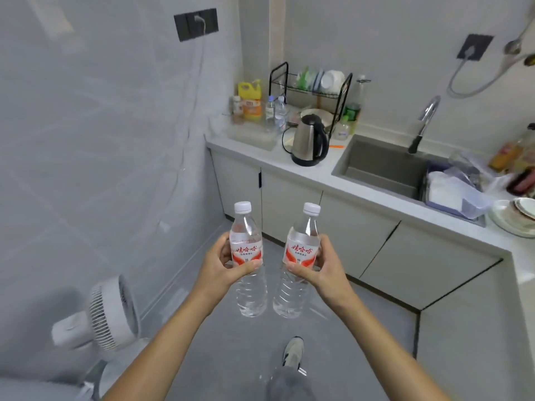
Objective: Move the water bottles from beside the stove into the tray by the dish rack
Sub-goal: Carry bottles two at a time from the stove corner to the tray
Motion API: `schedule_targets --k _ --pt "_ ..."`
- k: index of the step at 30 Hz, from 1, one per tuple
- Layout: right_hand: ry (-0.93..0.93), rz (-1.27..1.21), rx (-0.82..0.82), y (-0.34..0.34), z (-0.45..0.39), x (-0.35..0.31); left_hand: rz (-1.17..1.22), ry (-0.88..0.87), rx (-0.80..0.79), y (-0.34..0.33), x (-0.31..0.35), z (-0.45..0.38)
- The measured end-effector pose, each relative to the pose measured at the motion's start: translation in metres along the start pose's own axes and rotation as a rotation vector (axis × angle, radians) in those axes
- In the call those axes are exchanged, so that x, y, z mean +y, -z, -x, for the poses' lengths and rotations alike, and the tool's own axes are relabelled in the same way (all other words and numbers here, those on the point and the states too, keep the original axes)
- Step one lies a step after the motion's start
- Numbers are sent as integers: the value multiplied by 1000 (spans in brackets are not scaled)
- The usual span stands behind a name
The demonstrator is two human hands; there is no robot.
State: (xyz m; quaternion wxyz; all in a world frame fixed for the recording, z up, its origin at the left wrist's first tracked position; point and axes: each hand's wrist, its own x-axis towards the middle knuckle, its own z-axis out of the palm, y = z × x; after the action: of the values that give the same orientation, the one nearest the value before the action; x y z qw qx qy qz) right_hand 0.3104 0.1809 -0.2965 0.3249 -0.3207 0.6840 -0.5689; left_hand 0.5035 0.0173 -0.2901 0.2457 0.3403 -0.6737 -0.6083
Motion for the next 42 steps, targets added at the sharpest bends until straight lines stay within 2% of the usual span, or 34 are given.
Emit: schedule_targets --k 8,12,17,24,33,42 --pt "17 -36 -167 -5 -212 -30 -109 20 86 26 31 -174" --pt "56 -9 -226 -5 -298 -55 -76 43 167 37 43 -241" --pt "77 -22 -179 -15 -397 -68 -35 34 226 58 49 -328" --pt "76 22 -134 -36 -539 -75 -4 5 214 90 41 -477" --pt "41 7 11 -54 -708 -96 -67 -2 31 135 54 -683" --pt "93 139 108 -45 -837 -105 -146 -52 -7 129 72 -835"
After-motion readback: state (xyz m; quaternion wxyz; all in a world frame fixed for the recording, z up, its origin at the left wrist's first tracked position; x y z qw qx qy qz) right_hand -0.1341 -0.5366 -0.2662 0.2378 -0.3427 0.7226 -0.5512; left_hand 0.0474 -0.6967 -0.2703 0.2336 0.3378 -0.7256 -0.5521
